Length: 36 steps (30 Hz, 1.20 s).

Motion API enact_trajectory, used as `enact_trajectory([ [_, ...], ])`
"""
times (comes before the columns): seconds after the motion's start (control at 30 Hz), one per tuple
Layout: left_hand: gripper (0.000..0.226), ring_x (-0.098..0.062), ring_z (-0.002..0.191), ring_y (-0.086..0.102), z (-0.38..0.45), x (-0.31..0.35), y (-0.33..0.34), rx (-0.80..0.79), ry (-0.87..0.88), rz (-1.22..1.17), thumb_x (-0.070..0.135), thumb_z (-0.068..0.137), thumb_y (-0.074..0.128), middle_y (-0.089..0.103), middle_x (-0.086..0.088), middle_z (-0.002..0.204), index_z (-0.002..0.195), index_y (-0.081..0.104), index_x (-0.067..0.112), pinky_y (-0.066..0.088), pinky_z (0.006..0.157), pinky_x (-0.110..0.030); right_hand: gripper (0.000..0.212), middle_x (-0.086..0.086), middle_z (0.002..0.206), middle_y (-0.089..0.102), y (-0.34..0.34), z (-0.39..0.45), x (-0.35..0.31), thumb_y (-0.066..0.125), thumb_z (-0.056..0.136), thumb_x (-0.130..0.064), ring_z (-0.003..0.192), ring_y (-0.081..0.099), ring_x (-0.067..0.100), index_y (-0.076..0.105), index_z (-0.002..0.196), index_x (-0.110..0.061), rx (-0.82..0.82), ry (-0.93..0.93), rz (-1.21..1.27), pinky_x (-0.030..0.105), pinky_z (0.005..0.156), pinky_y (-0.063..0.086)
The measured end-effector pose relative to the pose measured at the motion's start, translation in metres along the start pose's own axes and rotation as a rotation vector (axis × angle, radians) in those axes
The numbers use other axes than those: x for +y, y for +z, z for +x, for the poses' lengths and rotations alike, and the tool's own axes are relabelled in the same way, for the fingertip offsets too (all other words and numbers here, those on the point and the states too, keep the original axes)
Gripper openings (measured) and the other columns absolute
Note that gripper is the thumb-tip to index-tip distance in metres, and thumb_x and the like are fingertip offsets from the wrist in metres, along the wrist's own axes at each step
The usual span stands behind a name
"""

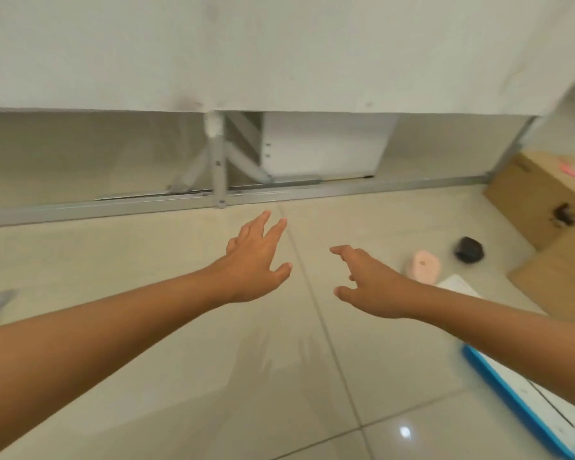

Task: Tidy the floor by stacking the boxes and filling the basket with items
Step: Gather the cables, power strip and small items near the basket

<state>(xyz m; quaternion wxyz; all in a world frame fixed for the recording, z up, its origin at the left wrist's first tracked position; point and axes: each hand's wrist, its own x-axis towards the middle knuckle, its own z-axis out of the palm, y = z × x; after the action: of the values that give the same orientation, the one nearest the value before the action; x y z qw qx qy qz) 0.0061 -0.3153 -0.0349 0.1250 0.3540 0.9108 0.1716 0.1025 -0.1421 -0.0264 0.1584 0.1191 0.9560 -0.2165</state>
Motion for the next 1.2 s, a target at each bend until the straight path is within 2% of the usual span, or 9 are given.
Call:
enact_trajectory([
  [0.1, 0.069, -0.020, 0.145, -0.002, 0.033, 0.061, 0.026, -0.053, 0.103, 0.021, 0.039, 0.095, 0.041, -0.008, -0.001, 0.157, 0.150, 0.002, 0.022, 0.009, 0.115, -0.039, 0.066, 0.008, 0.146, 0.027, -0.007, -0.017, 0.064, 0.050, 0.094, -0.026, 0.119, 0.048, 0.026, 0.012, 0.148, -0.020, 0.039, 0.101, 0.028, 0.037, 0.100, 0.040],
  [0.23, 0.065, -0.020, 0.145, 0.001, 0.064, 0.133, 0.075, -0.147, 0.191, 0.042, 0.037, 0.096, 0.039, 0.000, -0.003, 0.157, 0.150, 0.007, 0.020, 0.009, 0.116, -0.037, 0.065, 0.010, 0.146, 0.024, -0.010, -0.035, 0.135, 0.049, 0.094, -0.025, 0.122, 0.045, 0.029, 0.012, 0.148, -0.018, 0.087, 0.219, 0.099, 0.034, 0.095, 0.039],
  [0.43, 0.060, -0.021, 0.144, 0.009, 0.082, 0.203, 0.136, -0.273, 0.230, -0.016, 0.032, 0.097, 0.041, 0.006, -0.003, 0.157, 0.149, 0.013, 0.019, 0.017, 0.115, -0.034, 0.059, 0.011, 0.144, 0.031, -0.010, -0.045, 0.219, 0.052, 0.092, -0.025, 0.122, 0.045, 0.030, 0.025, 0.143, -0.015, 0.141, 0.349, 0.144, 0.038, 0.098, 0.043],
  [0.7, 0.056, -0.017, 0.144, 0.012, 0.090, 0.254, 0.195, -0.347, 0.225, -0.064, 0.026, 0.098, 0.039, 0.008, 0.000, 0.157, 0.148, 0.017, 0.018, 0.019, 0.114, -0.030, 0.044, 0.013, 0.138, 0.045, -0.012, -0.085, 0.358, 0.050, 0.094, -0.014, 0.121, 0.048, 0.029, 0.042, 0.136, -0.012, 0.253, 0.680, 0.320, 0.032, 0.092, 0.043],
  [0.8, 0.054, -0.017, 0.143, 0.017, 0.091, 0.257, 0.213, -0.343, 0.237, -0.053, 0.025, 0.098, 0.038, 0.011, 0.001, 0.157, 0.148, 0.019, 0.017, 0.023, 0.112, -0.030, 0.041, 0.017, 0.132, 0.048, 0.001, -0.096, 0.399, 0.050, 0.092, -0.009, 0.112, 0.052, 0.030, 0.044, 0.133, -0.006, 0.259, 0.769, 0.289, 0.030, 0.079, 0.044],
  [0.9, 0.053, -0.014, 0.143, 0.017, 0.088, 0.264, 0.227, -0.301, 0.312, -0.031, 0.022, 0.098, 0.037, 0.014, 0.002, 0.156, 0.148, 0.020, 0.017, 0.022, 0.112, -0.026, 0.038, 0.019, 0.124, 0.051, 0.011, -0.096, 0.427, 0.052, 0.089, -0.004, 0.102, 0.054, 0.032, 0.049, 0.127, -0.003, 0.344, 0.793, 0.272, 0.030, 0.073, 0.042],
  [1.0, 0.052, -0.011, 0.144, 0.012, 0.089, 0.278, 0.236, -0.283, 0.457, 0.012, 0.022, 0.099, 0.036, 0.013, 0.004, 0.157, 0.148, 0.020, 0.017, 0.016, 0.113, -0.022, 0.037, 0.017, 0.127, 0.048, 0.020, -0.092, 0.443, 0.052, 0.092, -0.006, 0.113, 0.050, 0.033, 0.049, 0.128, -0.004, 0.483, 0.777, 0.306, 0.038, 0.088, 0.045],
  [1.07, 0.051, -0.010, 0.144, 0.012, 0.093, 0.290, 0.242, -0.289, 0.472, -0.002, 0.023, 0.099, 0.035, 0.013, 0.005, 0.157, 0.148, 0.021, 0.017, 0.017, 0.114, -0.021, 0.036, 0.015, 0.129, 0.046, 0.025, -0.086, 0.448, 0.052, 0.093, -0.008, 0.117, 0.049, 0.032, 0.050, 0.129, -0.007, 0.544, 0.723, 0.317, 0.041, 0.094, 0.044],
  [1.2, 0.050, -0.010, 0.144, 0.012, 0.102, 0.313, 0.253, -0.304, 0.479, -0.028, 0.024, 0.099, 0.035, 0.016, 0.004, 0.156, 0.148, 0.022, 0.018, 0.015, 0.113, -0.021, 0.047, 0.011, 0.134, 0.042, 0.025, -0.079, 0.455, 0.053, 0.092, -0.013, 0.122, 0.042, 0.030, 0.043, 0.138, -0.014, 0.440, 0.635, 0.126, 0.040, 0.097, 0.038],
])
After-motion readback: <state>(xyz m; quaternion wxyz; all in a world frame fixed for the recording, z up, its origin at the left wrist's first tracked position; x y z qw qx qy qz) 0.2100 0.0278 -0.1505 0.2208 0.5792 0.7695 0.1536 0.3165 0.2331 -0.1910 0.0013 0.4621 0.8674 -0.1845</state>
